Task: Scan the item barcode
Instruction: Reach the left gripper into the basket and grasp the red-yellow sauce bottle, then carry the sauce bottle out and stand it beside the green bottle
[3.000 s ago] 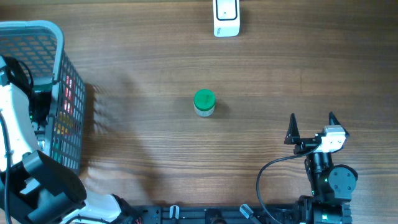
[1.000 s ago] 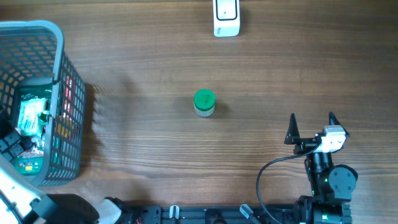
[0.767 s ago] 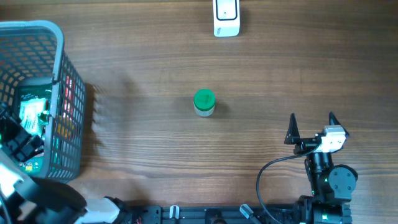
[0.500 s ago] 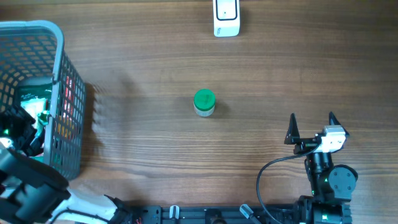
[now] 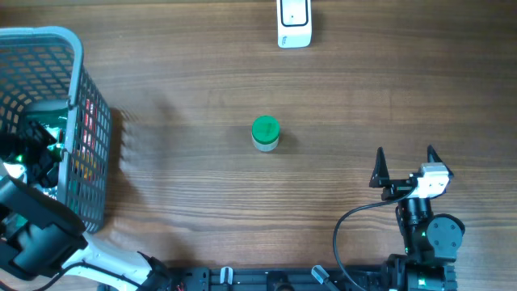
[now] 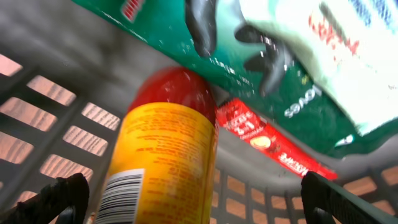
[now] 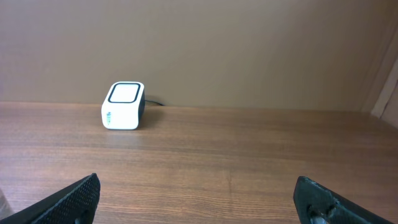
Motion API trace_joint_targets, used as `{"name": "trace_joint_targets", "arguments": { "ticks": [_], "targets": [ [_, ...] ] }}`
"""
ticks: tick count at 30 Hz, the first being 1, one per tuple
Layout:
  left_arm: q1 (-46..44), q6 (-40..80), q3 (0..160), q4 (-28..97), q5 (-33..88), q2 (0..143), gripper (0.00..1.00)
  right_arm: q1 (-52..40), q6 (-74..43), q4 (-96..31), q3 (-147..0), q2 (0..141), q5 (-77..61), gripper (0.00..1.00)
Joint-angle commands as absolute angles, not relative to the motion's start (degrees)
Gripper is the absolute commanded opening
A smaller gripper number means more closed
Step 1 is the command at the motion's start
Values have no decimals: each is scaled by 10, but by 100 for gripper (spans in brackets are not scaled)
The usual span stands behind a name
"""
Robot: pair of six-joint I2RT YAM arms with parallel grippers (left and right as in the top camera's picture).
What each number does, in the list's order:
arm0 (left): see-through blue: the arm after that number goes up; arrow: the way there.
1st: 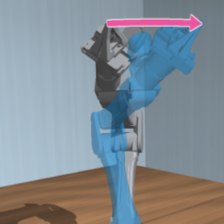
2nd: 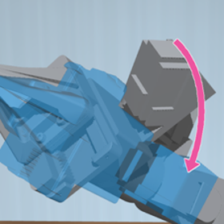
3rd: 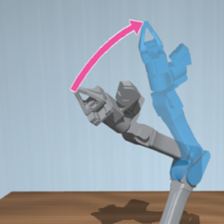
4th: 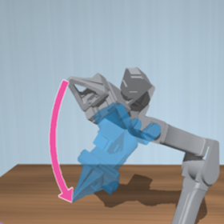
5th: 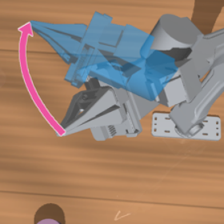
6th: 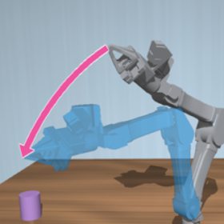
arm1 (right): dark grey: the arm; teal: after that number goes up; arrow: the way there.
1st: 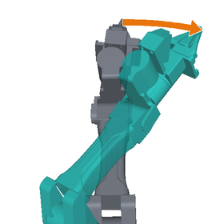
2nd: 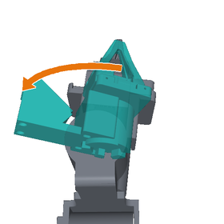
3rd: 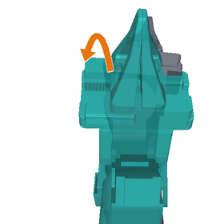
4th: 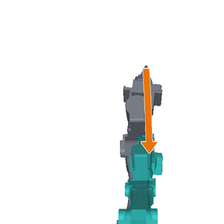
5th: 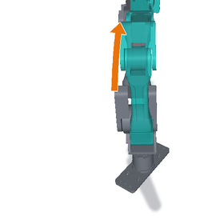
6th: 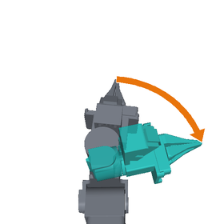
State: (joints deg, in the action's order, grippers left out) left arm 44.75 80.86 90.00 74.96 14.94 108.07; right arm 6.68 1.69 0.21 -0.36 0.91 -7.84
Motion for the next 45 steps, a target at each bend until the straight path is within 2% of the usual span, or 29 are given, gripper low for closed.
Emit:
{"name": "trace_joint_targets", "arguments": {
  "ticks": [1, 4, 8, 12, 18, 23, 34, 45],
  "targets": [
    [430, 797, 902, 745, 156, 1088, 97, 65, 11, 4, -3, 8, -73, 100],
    [422, 797, 902, 746, 156, 1088, 92, 65, 11, 4, -3, 8, -73, 99],
    [407, 797, 902, 745, 149, 1089, 91, 65, 11, 4, -3, 8, -72, 100],
    [390, 797, 897, 741, 149, 1089, 73, 65, 11, 4, -3, 8, -73, 100],
    [375, 797, 887, 763, 150, 1089, 31, 65, 11, 4, -3, 8, -73, 100],
    [395, 784, 887, 767, 150, 1089, 20, 65, 11, 4, -3, 8, -73, 100],
    [453, 719, 928, 770, 163, 1066, 17, 65, 11, 4, -3, 8, -73, 100],
    [465, 705, 1002, 780, 187, 928, 18, 65, 11, 4, -3, 8, -73, 100]
  ]
}}
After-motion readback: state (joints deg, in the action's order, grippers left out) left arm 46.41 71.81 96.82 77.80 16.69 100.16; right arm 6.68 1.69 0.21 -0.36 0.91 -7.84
